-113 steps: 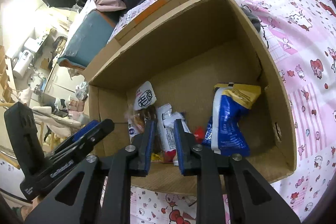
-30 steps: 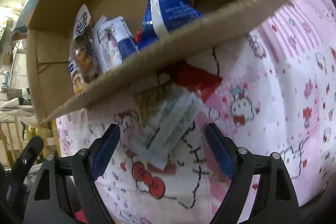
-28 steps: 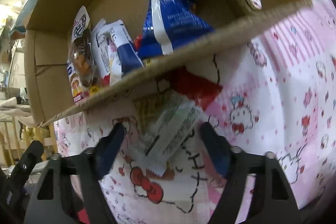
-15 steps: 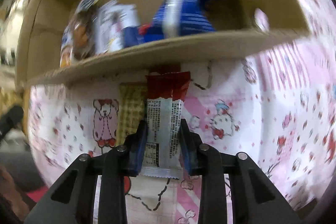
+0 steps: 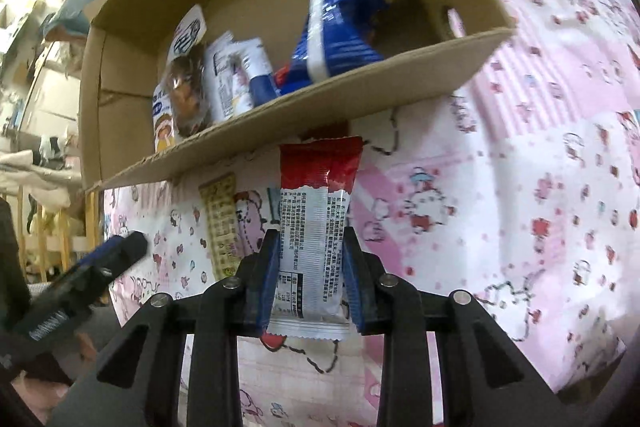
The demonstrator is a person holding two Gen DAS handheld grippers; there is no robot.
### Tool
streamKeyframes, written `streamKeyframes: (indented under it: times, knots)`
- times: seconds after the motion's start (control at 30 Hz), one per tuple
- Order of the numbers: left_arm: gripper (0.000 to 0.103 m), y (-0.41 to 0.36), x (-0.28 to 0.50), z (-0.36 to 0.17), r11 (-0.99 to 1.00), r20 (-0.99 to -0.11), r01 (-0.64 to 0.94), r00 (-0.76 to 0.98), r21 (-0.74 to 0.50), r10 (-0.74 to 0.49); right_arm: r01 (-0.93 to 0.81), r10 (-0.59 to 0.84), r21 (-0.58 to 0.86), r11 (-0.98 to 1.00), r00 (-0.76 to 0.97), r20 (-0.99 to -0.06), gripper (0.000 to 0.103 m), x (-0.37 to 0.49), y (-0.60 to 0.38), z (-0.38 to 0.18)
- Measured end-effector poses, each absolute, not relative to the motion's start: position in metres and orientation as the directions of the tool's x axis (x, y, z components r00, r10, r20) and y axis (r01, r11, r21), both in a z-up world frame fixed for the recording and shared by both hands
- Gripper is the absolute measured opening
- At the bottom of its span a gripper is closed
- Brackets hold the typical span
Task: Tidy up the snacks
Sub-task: 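Grasp the red-topped white bar with the right gripper while the left grasps a beige bar, then carry both held bars over the open box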
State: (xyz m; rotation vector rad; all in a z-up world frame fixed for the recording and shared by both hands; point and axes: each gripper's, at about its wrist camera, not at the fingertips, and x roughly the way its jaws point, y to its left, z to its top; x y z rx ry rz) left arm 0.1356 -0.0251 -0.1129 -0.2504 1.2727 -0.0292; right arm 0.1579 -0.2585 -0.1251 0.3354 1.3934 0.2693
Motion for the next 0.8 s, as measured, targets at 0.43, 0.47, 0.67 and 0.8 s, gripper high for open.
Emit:
streamKeyframes:
  times: [0.43, 0.47, 0.67, 0.8]
  knots:
    - [0.024, -0.096, 0.150, -0.157, 0.991, -0.969, 0.057, 0.210, -0.123, -0.132, 0.086, 0.362, 0.383, 0.920, 0.196, -0.911, 0.031, 0.150, -0.291, -0.111]
    - [0.023, -0.097, 0.150, -0.159, 0.991, -0.971, 0.073, 0.202, -0.112, -0.124, 0.076, 0.364, 0.384, 0.920, 0.193, -0.911, 0.031, 0.150, -0.286, -0.112]
    - [0.023, -0.072, 0.142, -0.140, 0.990, -0.964, -0.009, 0.231, -0.137, -0.132, 0.013, 0.384, 0.393, 0.920, 0.186, -0.905, 0.031, 0.148, -0.265, -0.106]
    - [0.023, -0.061, 0.134, -0.131, 0.990, -0.963, -0.032, 0.238, -0.140, -0.129, -0.014, 0.393, 0.398, 0.917, 0.183, -0.901, 0.031, 0.145, -0.255, -0.102]
